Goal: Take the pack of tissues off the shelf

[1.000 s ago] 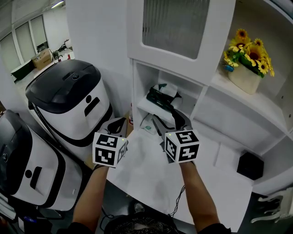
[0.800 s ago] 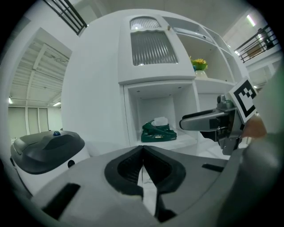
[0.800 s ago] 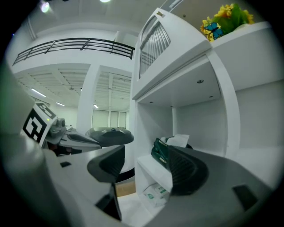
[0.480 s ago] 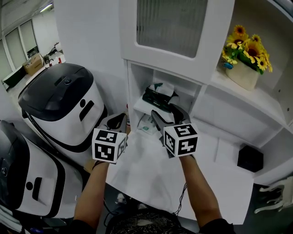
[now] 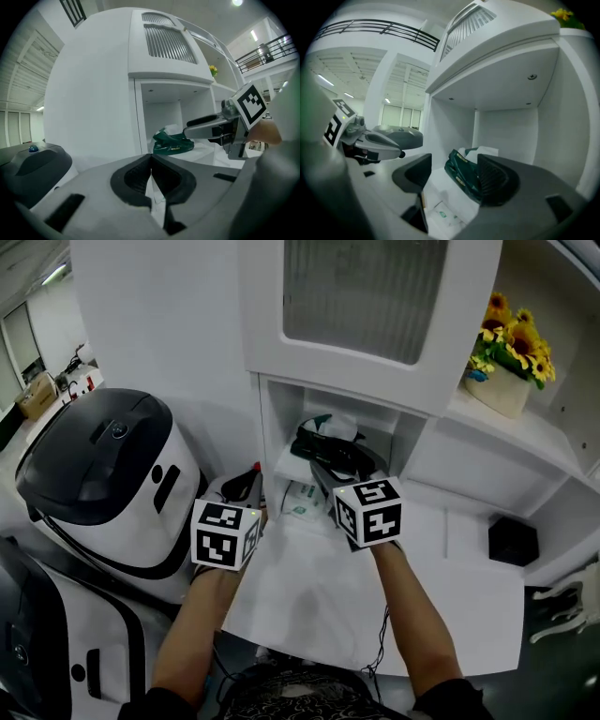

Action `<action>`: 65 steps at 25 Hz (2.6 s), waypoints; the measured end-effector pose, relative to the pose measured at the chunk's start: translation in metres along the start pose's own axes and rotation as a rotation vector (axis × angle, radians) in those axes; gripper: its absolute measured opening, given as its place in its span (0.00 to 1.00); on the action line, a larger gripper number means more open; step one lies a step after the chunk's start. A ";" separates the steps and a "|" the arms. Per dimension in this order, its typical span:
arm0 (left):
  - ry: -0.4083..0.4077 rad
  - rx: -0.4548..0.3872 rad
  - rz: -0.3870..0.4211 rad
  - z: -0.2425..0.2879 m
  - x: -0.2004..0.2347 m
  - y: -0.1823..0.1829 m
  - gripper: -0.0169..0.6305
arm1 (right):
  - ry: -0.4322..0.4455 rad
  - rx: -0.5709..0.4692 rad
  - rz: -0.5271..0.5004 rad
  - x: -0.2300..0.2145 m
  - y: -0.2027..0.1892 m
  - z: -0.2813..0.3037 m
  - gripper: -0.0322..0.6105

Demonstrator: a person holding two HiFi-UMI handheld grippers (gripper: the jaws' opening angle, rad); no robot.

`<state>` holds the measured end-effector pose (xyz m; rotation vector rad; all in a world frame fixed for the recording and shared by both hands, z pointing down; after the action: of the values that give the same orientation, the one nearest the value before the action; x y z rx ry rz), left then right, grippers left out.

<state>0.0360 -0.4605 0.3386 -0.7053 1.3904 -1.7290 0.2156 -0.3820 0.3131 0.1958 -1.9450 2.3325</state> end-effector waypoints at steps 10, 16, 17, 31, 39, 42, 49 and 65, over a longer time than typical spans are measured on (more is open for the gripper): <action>-0.124 -0.006 0.015 0.018 0.027 -0.002 0.04 | -0.097 0.123 -0.081 0.004 -0.004 0.033 0.53; -0.197 -0.004 0.009 0.029 0.035 -0.007 0.04 | -0.149 0.170 -0.087 0.002 -0.007 0.048 0.53; -0.209 -0.005 0.010 0.031 0.035 -0.007 0.04 | -0.154 0.175 -0.084 0.002 -0.008 0.051 0.53; -0.290 -0.017 0.025 0.044 0.049 -0.005 0.04 | -0.218 0.248 -0.076 -0.003 -0.021 0.070 0.52; -0.285 -0.020 0.023 0.046 0.062 -0.005 0.04 | -0.240 0.285 -0.090 -0.004 -0.029 0.073 0.34; -0.284 -0.018 0.023 0.045 0.064 -0.005 0.04 | -0.239 0.290 -0.089 -0.004 -0.030 0.074 0.32; -0.286 -0.014 0.027 0.043 0.066 -0.009 0.04 | -0.236 0.300 -0.096 0.000 -0.032 0.076 0.25; -0.316 -0.018 0.024 0.042 0.060 -0.012 0.04 | -0.249 0.279 -0.116 0.007 -0.027 0.070 0.07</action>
<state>0.0356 -0.5319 0.3569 -0.9243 1.1907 -1.5111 0.2150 -0.4465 0.3531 0.6312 -1.6362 2.5955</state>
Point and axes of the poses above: the fingertips, and each gripper's own axes: z forward along the fingers, x to its left, y out of its top, the point moved 7 cm from there along -z, backward along the fingers, and after that the axes turned 3 degrees about -z, right-handed, at the moved point
